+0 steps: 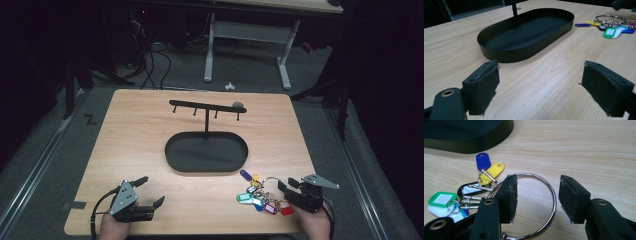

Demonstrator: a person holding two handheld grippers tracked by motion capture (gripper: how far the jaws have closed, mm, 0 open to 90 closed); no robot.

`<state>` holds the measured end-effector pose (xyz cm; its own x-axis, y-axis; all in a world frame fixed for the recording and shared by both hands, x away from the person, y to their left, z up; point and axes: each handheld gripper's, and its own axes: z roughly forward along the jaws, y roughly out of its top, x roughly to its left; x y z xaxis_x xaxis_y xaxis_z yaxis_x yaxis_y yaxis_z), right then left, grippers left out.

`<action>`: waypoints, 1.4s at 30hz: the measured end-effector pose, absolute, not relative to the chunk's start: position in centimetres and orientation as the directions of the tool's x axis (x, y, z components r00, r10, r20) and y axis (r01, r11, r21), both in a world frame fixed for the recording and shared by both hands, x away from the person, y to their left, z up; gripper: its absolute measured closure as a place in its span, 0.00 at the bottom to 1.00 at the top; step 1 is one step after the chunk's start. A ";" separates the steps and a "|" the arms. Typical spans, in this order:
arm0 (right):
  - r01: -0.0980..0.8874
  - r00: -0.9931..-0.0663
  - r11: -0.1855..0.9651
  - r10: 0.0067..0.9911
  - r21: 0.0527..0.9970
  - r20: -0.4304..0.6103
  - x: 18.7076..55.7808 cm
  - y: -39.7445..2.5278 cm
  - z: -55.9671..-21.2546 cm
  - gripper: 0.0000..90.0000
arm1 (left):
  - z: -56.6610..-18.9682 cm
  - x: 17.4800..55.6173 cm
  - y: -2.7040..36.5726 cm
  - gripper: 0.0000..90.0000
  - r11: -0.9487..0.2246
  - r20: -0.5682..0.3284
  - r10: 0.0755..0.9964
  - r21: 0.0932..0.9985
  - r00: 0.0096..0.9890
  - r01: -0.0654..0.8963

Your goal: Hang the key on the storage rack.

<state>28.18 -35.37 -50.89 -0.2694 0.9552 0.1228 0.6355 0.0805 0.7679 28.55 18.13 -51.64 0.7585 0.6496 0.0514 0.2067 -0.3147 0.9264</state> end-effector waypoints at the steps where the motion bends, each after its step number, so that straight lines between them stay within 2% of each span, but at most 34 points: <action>1: 0.635 -0.269 0.081 0.955 0.768 0.123 28.2 -35.4 -50.9 0.56 | -51.6 28.5 18.1 0.17 -0.315 0.051 0.650 0.926 0.759 0.207; 12: 0.639 -0.281 0.098 0.953 0.763 0.113 28.8 -35.0 -51.0 0.54 | -51.7 28.5 18.5 0.17 -0.311 0.055 0.675 0.925 0.736 0.216; 16: 0.651 -0.255 0.111 0.964 0.751 0.078 28.4 -35.0 -51.0 0.63 | -51.7 29.4 18.2 0.17 -0.312 0.049 0.714 0.915 0.698 0.255; 19: 0.650 -0.246 0.106 0.966 0.752 0.077 28.2 -35.0 -50.8 0.65 | -51.7 29.6 18.2 0.17 -0.304 0.045 0.718 0.918 0.694 0.255; 20: 0.643 -0.251 0.095 0.964 0.760 0.092 28.0 -35.1 -50.5 0.61 | -51.7 29.8 18.1 0.17 -0.299 0.043 0.719 0.920 0.693 0.254; 24: 0.663 -0.262 0.106 0.960 0.741 0.097 27.8 -34.9 -50.2 0.57 | -51.7 30.1 17.8 0.17 -0.279 0.030 0.720 0.927 0.694 0.250; 25: 0.650 -0.280 0.129 0.957 0.749 0.078 27.6 -34.8 -50.0 0.53 | -51.6 30.4 17.4 0.17 -0.273 0.032 0.720 0.931 0.693 0.241; 31: 0.632 -0.297 0.152 0.953 0.760 0.056 27.2 -34.5 -49.2 0.48 | -51.8 30.9 16.5 0.17 -0.287 0.038 0.703 0.929 0.710 0.235; 35: 0.655 -0.283 0.158 0.958 0.738 0.046 27.2 -34.2 -48.9 0.49 | -51.8 31.2 16.4 0.17 -0.280 0.034 0.703 0.931 0.710 0.233; 41: 0.705 -0.306 0.201 0.951 0.680 0.036 27.6 -33.7 -49.2 0.43 | -51.8 31.5 15.7 0.17 -0.284 0.036 0.695 0.931 0.719 0.228; 42: 0.717 -0.315 0.220 0.949 0.661 0.026 27.8 -33.5 -49.3 0.40 | -51.7 31.5 15.7 0.17 -0.278 0.034 0.693 0.934 0.720 0.223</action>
<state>27.77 -33.51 -49.26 -0.3148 0.9488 0.0263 0.7174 0.2197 0.6612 31.48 15.73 -51.70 0.7204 0.6927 0.0341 0.2233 -0.2782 0.9342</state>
